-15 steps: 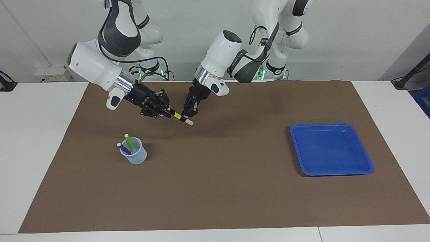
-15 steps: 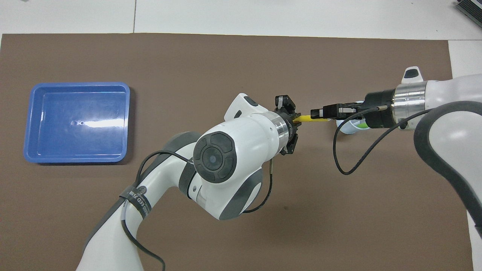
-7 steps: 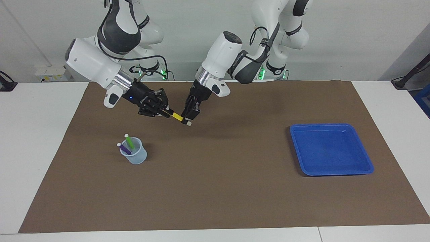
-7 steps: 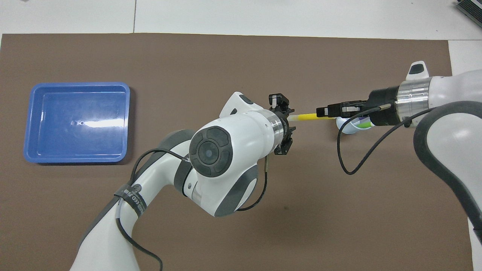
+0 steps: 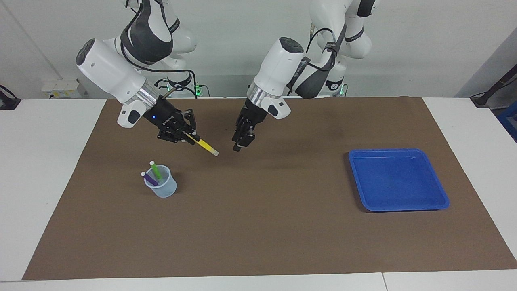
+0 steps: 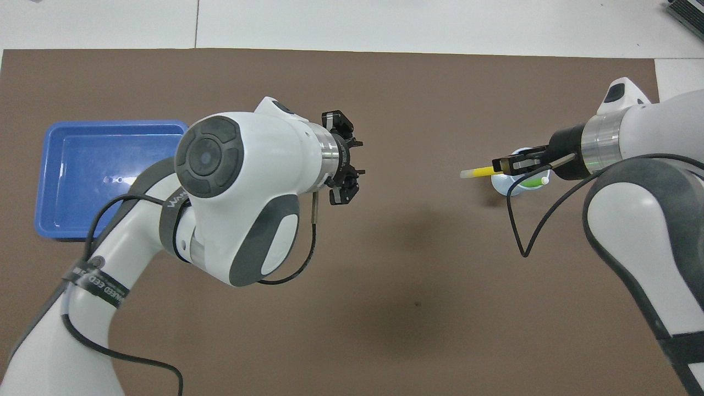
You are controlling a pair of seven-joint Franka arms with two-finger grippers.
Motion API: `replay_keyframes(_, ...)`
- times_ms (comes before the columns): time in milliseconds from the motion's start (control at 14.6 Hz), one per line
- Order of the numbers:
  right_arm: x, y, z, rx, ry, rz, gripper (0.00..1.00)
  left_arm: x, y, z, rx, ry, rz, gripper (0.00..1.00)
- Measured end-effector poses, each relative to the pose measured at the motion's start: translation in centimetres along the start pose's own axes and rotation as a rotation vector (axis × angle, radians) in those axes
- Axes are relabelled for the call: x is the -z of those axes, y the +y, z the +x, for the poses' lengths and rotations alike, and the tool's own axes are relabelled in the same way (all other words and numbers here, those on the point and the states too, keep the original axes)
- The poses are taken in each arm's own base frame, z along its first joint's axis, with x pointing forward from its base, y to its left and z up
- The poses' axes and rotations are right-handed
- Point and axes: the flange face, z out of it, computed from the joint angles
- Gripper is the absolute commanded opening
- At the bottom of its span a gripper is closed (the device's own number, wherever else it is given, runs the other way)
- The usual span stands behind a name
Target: Transfer and insert pens with both arms
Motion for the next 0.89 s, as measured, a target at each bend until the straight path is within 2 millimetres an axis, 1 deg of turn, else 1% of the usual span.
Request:
replay_keyframes(137, -0.2, 1.2, -0.1, 0.044, -0.029, -0.092, 0.0, 0.8, 1.4, 2.9, -0.055, 0.029, 0.021, 0.48)
replay_keyframes(206, -0.4, 2.2, -0.2, 0.064, -0.044, -0.127, 0.0, 1.1, 2.1, 4.3, -0.074, 0.039, 0.025, 0.49)
replay_keyframes(343, -0.9, 5.0, -0.5, 0.089, -0.066, -0.172, 0.0, 2.2, 3.9, 7.4, -0.101, 0.054, 0.014, 0.49)
replay_keyframes(481, -1.7, 7.9, -0.9, 0.079, -0.089, -0.185, 0.0, 3.3, 5.5, 10.7, -0.127, 0.069, -0.001, 0.49)
replay_keyframes(549, -2.1, 8.6, -1.0, 0.075, -0.097, -0.186, 0.0, 3.9, 6.1, 12.0, -0.149, 0.074, -0.006, 0.49)
replay_keyframes(618, -2.5, 8.9, -1.0, 0.077, -0.103, -0.195, 0.0, 4.3, 6.4, 13.0, -0.181, 0.08, -0.004, 0.49)
replay_keyframes(755, -3.1, 9.1, -0.9, 0.086, -0.106, -0.207, 0.01, 5.5, 6.8, 14.6, -0.267, 0.091, 0.015, 0.49)
replay_keyframes(824, -3.4, 9.2, -0.9, 0.088, -0.103, -0.212, 0.07, 6.3, 7.0, 15.5, -0.296, 0.096, 0.022, 0.49)
replay_keyframes(893, -3.7, 9.3, -0.9, 0.089, -0.098, -0.214, 0.33, 7.3, 7.2, 16.6, -0.314, 0.102, 0.029, 0.49)
